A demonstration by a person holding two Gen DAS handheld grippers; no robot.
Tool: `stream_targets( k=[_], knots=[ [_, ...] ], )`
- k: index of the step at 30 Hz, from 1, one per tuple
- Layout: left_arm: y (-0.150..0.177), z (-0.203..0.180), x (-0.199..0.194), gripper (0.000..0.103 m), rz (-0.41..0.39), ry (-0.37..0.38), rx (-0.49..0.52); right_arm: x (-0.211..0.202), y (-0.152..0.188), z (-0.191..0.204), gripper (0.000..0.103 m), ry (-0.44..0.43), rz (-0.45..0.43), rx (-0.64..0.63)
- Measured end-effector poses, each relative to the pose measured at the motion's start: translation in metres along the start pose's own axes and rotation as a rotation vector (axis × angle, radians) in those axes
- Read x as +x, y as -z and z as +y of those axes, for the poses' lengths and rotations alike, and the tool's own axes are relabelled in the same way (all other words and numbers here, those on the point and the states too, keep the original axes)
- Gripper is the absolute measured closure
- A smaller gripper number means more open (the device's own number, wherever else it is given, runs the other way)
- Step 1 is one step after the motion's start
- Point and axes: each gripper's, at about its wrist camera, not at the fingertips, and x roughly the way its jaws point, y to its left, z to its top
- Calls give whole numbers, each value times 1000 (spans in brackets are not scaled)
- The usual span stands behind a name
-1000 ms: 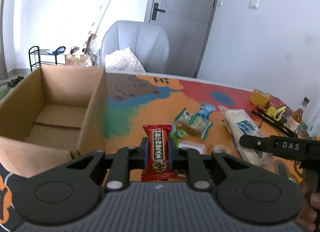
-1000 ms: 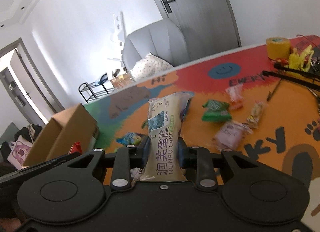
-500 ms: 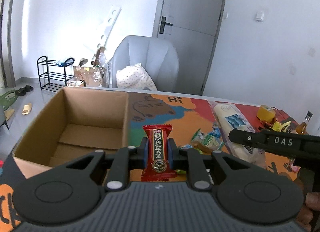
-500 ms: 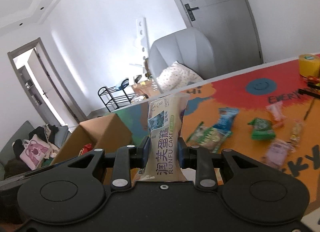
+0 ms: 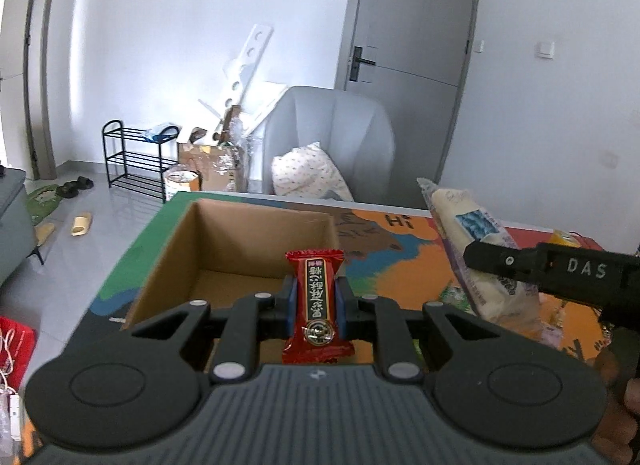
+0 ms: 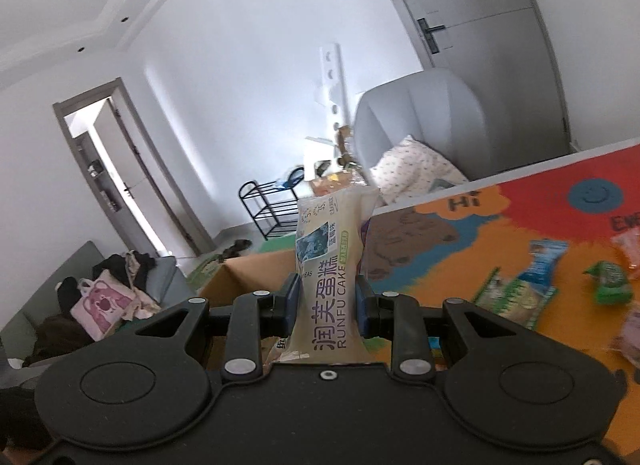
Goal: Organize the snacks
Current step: 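Carry the red bar and white cake pack over the cardboard box with both grippers, then open both grippers to drop the snacks into the box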
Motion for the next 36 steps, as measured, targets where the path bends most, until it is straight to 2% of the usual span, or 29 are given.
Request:
stream_targets(
  k=[12, 14, 16, 18, 23, 25, 26, 27, 31, 36],
  knots=[
    [-6, 46, 9, 83, -4, -41, -74, 26, 7, 31, 76, -32, 50, -29],
    [-8, 48, 9, 75, -23, -55, -71, 29, 9, 34, 76, -33, 57, -31],
    [-9, 51, 7, 52, -39, -74, -72, 32, 11, 38, 76, -36, 64, -34],
    [-9, 57, 3, 40, -56, -87, -97, 36, 11, 41, 76, -42, 70, -33],
    [-9, 68, -2, 28, -69, -115, -127, 46, 10, 52, 76, -80, 76, -34],
    [-9, 72, -3, 24, -70, -129, -134, 50, 9, 59, 64, -108, 82, -58],
    [-9, 74, -4, 23, -70, -132, -138, 51, 9, 61, 46, -100, 92, -63],
    [-8, 76, -5, 20, -70, -136, -144, 50, 8, 61, 32, -92, 86, -62],
    [-8, 79, -5, 13, -50, -164, -158, 41, 7, 54, 28, -69, 83, -57],
    [-7, 73, -7, 9, -49, -179, -154, 18, 4, 38, 12, -7, 57, -45]
  ],
)
